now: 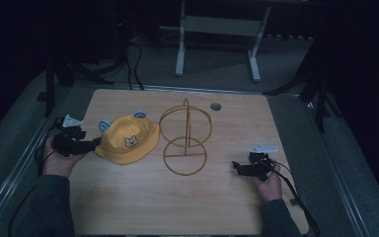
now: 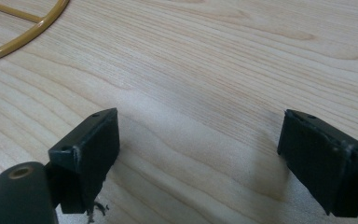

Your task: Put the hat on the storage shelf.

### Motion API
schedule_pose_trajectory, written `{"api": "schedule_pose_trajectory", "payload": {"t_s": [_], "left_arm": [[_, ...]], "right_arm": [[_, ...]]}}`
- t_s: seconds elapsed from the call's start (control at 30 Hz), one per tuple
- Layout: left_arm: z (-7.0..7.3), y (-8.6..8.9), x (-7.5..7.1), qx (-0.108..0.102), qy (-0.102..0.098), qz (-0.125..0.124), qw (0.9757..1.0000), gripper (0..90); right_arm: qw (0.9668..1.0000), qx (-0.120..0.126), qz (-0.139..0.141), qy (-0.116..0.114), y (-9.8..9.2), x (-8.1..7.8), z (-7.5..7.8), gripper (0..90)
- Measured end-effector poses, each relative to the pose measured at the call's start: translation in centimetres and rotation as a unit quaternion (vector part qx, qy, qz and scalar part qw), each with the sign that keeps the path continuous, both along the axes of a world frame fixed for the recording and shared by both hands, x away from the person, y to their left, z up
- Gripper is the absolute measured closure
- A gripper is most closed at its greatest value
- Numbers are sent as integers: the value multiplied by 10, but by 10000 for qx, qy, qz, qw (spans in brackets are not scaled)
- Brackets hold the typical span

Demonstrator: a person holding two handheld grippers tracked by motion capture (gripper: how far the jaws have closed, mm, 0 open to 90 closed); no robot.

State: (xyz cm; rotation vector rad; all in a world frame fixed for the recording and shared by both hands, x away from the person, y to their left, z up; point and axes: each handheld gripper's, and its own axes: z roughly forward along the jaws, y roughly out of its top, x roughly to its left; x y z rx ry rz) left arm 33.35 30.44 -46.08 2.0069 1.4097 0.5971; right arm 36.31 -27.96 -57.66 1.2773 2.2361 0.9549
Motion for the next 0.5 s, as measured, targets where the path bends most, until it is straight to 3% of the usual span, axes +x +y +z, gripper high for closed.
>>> {"api": "schedule_pose_trajectory", "payload": {"t_s": [0.5], "left_arm": [[12,-5,20,13,-55,-525,9986,378]], "right_arm": [[10000,5,-37,2,0,0,0,128]]}}
